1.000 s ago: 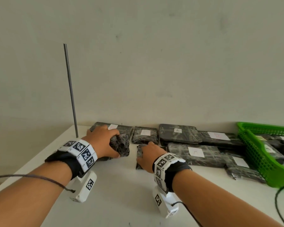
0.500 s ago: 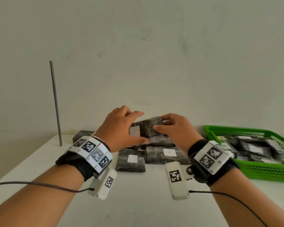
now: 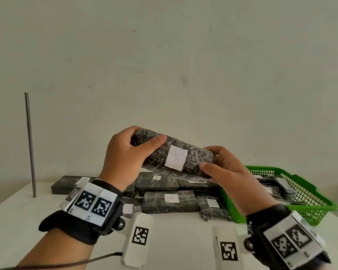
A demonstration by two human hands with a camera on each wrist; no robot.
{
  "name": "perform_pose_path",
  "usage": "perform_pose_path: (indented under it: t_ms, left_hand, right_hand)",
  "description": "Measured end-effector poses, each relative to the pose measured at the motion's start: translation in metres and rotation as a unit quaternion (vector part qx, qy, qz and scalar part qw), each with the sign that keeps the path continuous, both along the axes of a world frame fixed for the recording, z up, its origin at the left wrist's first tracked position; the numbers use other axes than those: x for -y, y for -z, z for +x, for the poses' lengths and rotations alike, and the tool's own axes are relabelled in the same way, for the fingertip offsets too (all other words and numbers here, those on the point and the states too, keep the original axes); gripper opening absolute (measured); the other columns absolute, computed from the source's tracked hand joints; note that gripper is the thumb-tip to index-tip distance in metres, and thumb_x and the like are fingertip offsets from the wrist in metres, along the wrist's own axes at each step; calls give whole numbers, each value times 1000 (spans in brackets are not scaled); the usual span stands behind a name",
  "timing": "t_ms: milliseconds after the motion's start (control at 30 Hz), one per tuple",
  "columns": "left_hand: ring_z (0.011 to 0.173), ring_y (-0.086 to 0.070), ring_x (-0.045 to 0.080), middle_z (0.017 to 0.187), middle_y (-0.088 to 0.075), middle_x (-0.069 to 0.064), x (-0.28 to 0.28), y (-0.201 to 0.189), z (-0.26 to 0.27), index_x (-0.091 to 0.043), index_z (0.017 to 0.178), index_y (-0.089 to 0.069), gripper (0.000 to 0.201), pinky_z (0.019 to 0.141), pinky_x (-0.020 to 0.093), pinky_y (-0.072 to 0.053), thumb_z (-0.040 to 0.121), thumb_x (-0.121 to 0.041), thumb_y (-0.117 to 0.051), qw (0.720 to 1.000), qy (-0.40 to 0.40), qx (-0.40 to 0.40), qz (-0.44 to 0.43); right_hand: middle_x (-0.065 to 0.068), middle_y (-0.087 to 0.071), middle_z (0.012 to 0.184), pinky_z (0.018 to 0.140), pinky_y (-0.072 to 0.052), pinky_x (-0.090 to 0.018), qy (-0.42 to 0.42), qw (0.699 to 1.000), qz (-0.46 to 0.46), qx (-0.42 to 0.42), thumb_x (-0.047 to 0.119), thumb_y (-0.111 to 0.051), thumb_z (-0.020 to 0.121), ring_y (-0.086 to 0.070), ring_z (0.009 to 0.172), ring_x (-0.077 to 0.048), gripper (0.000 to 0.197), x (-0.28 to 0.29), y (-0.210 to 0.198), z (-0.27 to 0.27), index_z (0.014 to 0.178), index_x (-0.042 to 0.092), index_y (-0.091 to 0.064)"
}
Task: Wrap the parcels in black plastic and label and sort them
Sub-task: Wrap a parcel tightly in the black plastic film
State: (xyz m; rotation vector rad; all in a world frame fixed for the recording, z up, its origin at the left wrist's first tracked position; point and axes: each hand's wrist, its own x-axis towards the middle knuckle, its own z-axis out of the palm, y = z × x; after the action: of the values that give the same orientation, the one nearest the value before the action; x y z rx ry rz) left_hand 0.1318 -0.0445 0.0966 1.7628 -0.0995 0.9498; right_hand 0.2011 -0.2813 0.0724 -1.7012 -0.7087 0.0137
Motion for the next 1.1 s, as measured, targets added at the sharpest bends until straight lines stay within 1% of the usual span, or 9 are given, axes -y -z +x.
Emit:
perform_pose_path:
  t_ms: [133, 300, 400, 467, 633, 700, 800, 967, 1100]
  left_hand:
    - [83, -74, 3, 86, -79, -10, 7, -3, 3, -22, 95, -80, 52, 75, 33, -64, 69, -66, -72, 988, 15, -30, 153]
    - [66, -65, -7, 95, -76, -13, 15, 2, 22, -24, 108, -77, 66, 57, 10, -46, 76, -76, -55, 974, -6, -26, 227]
    - [95, -73, 3, 116, -73, -11, 7, 13, 32, -31, 120, -67, 81, 80, 21, -57, 72, -93, -49, 995, 63, -31, 68]
    - [110, -73, 16, 129, -70, -2, -4, 25, 31, -28, 127, -64, 80, 94, 36, -57, 73, -86, -56, 977, 170, -93, -87]
    - [112, -73, 21, 117, -76, 0, -13, 61, 36, -29, 124, -67, 75, 95, 37, -56, 61, -59, -91, 952, 208, -222, -36]
    - [109, -74, 28, 114, -77, 7, -9, 67, 45, -23, 118, -70, 61, 88, 35, -60, 63, -36, -93, 957, 192, -186, -110]
    - [109, -75, 27, 116, -77, 7, -10, 64, 46, -24, 121, -71, 58, 86, 32, -61, 68, -30, -96, 957, 202, -181, -102]
    - [111, -72, 13, 119, -75, -12, -22, 49, 32, -49, 120, -66, 74, 105, 44, -51, 53, -64, -94, 968, 148, -201, 18]
    - [112, -72, 17, 115, -77, -3, -12, 47, 36, -41, 111, -74, 51, 110, 46, -48, 65, -62, -81, 976, 158, -141, -39]
  right_hand:
    - [15, -73, 115, 98, -58, -38, -8, 981, -187, 57, 60, -83, 76, -70, 104, -1, 50, -7, -3, -8, 117, 40, -64]
    - [12, -76, 109, 90, -63, -37, -49, 980, -187, 46, 42, -86, 82, -75, 94, -5, 43, -27, 1, -5, 117, 44, -62]
    - [10, -79, 112, 97, -59, -39, -91, 987, -130, -11, 25, -89, 82, -76, 102, -9, 48, -29, 8, 4, 122, 35, -64]
    - [3, -79, 115, 100, -57, -46, -98, 993, -38, -54, 18, -91, 78, -76, 107, -18, 53, -30, 16, 13, 124, 23, -65]
    - [-14, -79, 115, 96, -59, -50, -68, 958, 235, -152, 13, -81, 68, -75, 111, -34, 51, -37, 26, 31, 117, 7, -69]
    - [-14, -79, 113, 95, -61, -45, -59, 955, 245, -155, 15, -82, 68, -74, 113, -35, 47, -38, 29, 36, 113, 8, -69]
    - [-11, -77, 116, 104, -54, -51, -37, 960, 251, -119, 32, -93, 70, -71, 119, -37, 68, -30, 27, 45, 125, 6, -64]
    - [-13, -75, 104, 105, -53, -60, 26, 990, 136, -1, 62, -97, 54, -73, 104, -45, 83, -12, 18, 52, 129, 40, -67]
    - [-7, -80, 106, 102, -56, -55, 57, 985, 161, 22, 48, -88, 67, -78, 101, -25, 69, -15, 15, 44, 128, 24, -65]
